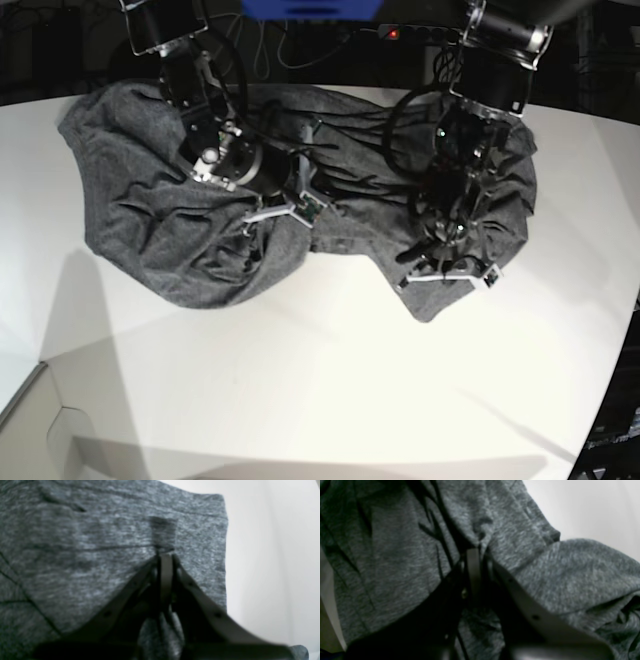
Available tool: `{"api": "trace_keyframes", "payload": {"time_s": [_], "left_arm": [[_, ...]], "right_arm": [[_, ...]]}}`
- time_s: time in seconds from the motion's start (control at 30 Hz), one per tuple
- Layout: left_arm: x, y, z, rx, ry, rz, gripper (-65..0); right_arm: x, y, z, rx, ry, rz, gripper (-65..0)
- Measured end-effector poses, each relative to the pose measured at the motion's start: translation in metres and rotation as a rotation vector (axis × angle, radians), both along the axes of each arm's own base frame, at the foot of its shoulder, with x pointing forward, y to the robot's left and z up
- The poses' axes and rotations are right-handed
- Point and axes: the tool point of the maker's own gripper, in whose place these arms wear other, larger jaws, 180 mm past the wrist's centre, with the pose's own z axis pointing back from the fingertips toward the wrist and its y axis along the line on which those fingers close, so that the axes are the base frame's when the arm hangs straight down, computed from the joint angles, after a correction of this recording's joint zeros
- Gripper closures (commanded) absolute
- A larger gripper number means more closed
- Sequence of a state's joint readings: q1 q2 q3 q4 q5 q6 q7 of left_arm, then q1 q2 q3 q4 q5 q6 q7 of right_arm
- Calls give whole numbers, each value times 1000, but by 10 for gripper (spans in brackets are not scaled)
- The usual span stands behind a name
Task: Layout the t-shirt on the table in an organized manner, then fold the t-shirt properly
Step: 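Grasp the shirt edge with the left gripper and hold it, then drag the shirt edge with the left gripper away from the right gripper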
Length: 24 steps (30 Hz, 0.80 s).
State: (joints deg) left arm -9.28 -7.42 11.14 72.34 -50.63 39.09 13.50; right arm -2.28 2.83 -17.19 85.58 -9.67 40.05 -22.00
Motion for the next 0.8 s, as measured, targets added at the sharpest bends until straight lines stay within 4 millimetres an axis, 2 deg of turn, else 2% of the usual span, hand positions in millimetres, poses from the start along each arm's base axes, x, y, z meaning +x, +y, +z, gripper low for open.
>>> {"api": "trace_keyframes", "payload": {"time_s": [0.07, 0.13, 0.23, 0.33, 0.5, 0.57, 0.63, 0.8], "left_arm": [[-3, -5, 5, -24, -9, -5, 0], [0, -11, 20, -47, -48, -16, 0], [22, -19, 66, -71, -177, -31, 0], [42, -15, 106, -89, -280, -21, 0], [54, -2, 122, -90, -316, 11, 0], [71, 4, 141, -80, -356, 14, 0], [90, 8, 152, -75, -368, 23, 0], [120, 6, 146, -111, -327, 65, 0]], "right_arm": [[0, 0, 0, -1, 0, 0, 0], [0, 0, 0, 1, -1, 0, 0], [0, 0, 0, 0, -1, 0, 0], [3, 0, 6, 3, -17, -1, 0], [19, 1, 27, 14, -86, -2, 0], [28, -4, 34, 31, -103, -26, 0], [41, -13, 42, 39, -127, -58, 0], [74, -31, 57, 39, -174, -114, 0]]}}
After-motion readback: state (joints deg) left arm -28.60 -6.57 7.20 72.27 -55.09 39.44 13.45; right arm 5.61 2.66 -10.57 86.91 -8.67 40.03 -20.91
